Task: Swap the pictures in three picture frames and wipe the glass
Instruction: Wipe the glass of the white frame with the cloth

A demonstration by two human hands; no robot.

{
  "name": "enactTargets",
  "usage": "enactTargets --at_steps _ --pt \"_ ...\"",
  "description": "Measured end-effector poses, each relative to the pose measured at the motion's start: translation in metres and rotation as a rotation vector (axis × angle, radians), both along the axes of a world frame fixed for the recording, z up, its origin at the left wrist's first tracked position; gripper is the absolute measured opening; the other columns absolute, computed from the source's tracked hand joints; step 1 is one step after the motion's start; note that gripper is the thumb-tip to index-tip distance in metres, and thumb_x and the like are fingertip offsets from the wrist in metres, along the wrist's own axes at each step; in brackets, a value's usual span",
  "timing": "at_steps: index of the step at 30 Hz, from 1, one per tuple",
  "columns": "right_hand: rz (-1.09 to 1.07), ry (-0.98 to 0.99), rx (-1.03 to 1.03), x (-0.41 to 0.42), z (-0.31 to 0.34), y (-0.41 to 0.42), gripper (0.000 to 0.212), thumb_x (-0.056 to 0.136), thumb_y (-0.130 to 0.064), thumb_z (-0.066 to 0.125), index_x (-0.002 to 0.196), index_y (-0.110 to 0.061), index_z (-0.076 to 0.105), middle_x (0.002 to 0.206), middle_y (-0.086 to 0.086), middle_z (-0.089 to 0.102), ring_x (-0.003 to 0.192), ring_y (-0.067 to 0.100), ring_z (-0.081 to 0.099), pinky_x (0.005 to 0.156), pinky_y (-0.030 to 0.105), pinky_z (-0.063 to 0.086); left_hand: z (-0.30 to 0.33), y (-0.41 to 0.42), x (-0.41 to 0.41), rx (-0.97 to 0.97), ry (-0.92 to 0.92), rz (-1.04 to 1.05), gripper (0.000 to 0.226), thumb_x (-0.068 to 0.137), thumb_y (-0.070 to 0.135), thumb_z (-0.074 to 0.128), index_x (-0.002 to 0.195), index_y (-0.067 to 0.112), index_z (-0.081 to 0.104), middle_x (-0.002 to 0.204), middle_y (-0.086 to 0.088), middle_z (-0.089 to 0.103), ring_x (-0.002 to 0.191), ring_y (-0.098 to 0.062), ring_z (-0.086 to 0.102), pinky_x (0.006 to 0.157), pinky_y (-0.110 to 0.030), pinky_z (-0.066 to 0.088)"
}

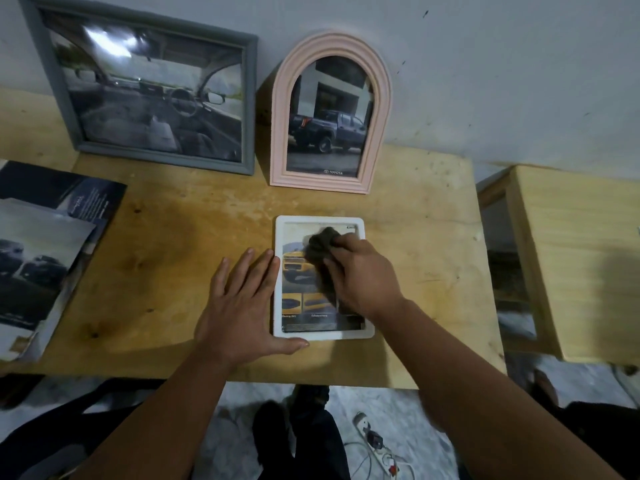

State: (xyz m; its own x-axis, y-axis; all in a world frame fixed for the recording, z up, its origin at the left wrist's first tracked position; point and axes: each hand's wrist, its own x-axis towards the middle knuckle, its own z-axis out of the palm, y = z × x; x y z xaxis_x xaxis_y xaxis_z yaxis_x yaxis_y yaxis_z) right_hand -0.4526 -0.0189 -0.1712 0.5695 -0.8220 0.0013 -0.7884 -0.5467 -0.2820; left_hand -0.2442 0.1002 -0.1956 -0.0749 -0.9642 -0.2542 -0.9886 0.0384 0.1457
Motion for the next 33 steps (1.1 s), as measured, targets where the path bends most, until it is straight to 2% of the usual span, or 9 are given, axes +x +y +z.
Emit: enactTargets --at_steps 4,7,9,13,18,24,28,30,33 --pt "0.136 -0.038 0.058 -0.030 0.003 0.062 0.030 0.100 -0.035 0.051 0.116 -0.023 0.073 0.123 -0.007 0.064 0.097 0.022 0.062 0.060 0.035 0.055 0.000 0.000 0.000 -0.002 -0.007 -0.003 0.145 0.058 0.110 0.027 0.164 0.012 0.016 0.173 -0.004 0.010 0.161 -0.028 0.002 0.125 -0.062 0.010" --pt "0.259 -0.061 0.274 -0.039 0.023 0.050 0.033 0.100 -0.036 0.049 0.118 -0.025 0.074 0.125 -0.005 0.067 0.104 0.022 0.065 0.075 0.037 0.058 0.000 0.000 -0.001 -0.002 -0.012 0.003 0.145 0.058 0.110 0.027 0.164 0.011 0.016 0.173 -0.005 0.012 0.161 -0.027 0.002 0.125 -0.062 0.010" --pt "0.208 -0.113 0.264 -0.028 0.035 0.010 0.035 0.100 -0.037 0.047 0.120 -0.023 0.073 0.129 -0.003 0.067 0.108 0.023 0.066 0.084 0.037 0.056 0.001 0.000 -0.001 0.001 -0.009 0.002 0.146 0.058 0.110 0.028 0.164 0.011 0.017 0.173 -0.005 0.014 0.161 -0.027 0.002 0.125 -0.062 0.011" --pt "-0.003 -0.054 0.058 0.003 0.021 -0.037 0.032 0.102 -0.032 0.051 0.113 -0.012 0.073 0.114 0.007 0.065 0.093 0.032 0.065 0.072 0.039 0.053 0.001 0.000 -0.002 -0.004 -0.014 0.000 0.146 0.057 0.110 0.028 0.164 0.011 0.016 0.173 -0.005 0.013 0.160 -0.028 0.004 0.125 -0.062 0.009" --pt "0.038 -0.078 0.019 -0.004 0.000 0.042 0.030 0.102 -0.033 0.048 0.106 -0.016 0.072 0.112 0.001 0.066 0.083 0.029 0.066 0.054 0.039 0.054 -0.001 0.000 -0.001 -0.013 -0.014 -0.004 0.145 0.058 0.110 0.029 0.164 0.011 0.018 0.173 -0.005 0.014 0.160 -0.028 0.004 0.125 -0.062 0.010" --pt "0.205 -0.120 0.434 -0.020 0.036 0.034 0.030 0.100 -0.036 0.052 0.118 -0.027 0.073 0.115 -0.007 0.072 0.098 0.017 0.068 0.083 0.036 0.057 0.000 0.001 -0.001 -0.001 -0.006 0.004 0.145 0.058 0.110 0.028 0.164 0.012 0.015 0.173 -0.003 0.010 0.161 -0.027 0.001 0.125 -0.061 0.010" --pt "0.054 -0.176 0.143 -0.003 0.033 -0.027 0.025 0.099 -0.030 0.053 0.110 -0.019 0.073 0.105 0.001 0.072 0.093 0.027 0.062 0.080 0.039 0.053 0.001 -0.001 -0.001 -0.009 -0.012 0.002 0.145 0.058 0.110 0.029 0.164 0.012 0.014 0.173 -0.004 0.011 0.161 -0.028 0.002 0.125 -0.062 0.010" --pt "0.019 -0.028 0.005 0.006 0.015 -0.018 0.028 0.100 -0.031 0.051 0.110 -0.016 0.073 0.109 0.004 0.069 0.094 0.031 0.058 0.072 0.042 0.055 0.001 0.000 -0.001 -0.009 -0.011 -0.002 0.145 0.058 0.110 0.030 0.164 0.012 0.015 0.173 -0.004 0.011 0.161 -0.027 0.002 0.125 -0.061 0.009" --pt "0.041 -0.049 -0.006 0.001 0.000 0.026 0.029 0.100 -0.033 0.049 0.103 -0.015 0.072 0.109 0.003 0.067 0.093 0.028 0.057 0.063 0.041 0.055 -0.001 0.001 0.000 -0.011 0.008 -0.001 0.144 0.059 0.109 0.031 0.164 0.012 0.018 0.173 -0.003 0.014 0.160 -0.027 0.004 0.125 -0.062 0.011"
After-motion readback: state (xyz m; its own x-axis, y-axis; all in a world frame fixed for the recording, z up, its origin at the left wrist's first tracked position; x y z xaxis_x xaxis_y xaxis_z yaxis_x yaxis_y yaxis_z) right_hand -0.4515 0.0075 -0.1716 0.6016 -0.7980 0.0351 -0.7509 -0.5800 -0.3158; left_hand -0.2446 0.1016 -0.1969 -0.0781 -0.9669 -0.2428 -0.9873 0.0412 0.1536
